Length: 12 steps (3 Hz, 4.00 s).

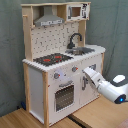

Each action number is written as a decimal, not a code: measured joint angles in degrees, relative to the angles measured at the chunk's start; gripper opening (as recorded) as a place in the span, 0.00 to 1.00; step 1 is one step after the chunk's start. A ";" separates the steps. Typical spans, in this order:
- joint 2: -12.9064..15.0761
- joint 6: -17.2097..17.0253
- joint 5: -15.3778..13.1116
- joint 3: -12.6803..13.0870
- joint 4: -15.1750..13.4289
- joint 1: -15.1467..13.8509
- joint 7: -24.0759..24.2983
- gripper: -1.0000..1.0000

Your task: Play with the kitchen

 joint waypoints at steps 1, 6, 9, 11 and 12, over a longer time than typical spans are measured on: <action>-0.43 -1.50 0.01 1.81 0.18 0.09 6.40 1.00; -0.67 0.92 -0.01 6.37 0.31 -5.20 37.26 1.00; -1.27 9.83 -1.07 9.24 5.44 -17.26 41.51 1.00; -1.42 13.74 -2.41 9.24 10.12 -25.13 37.44 1.00; -1.42 13.95 -2.41 9.67 10.65 -26.00 37.34 1.00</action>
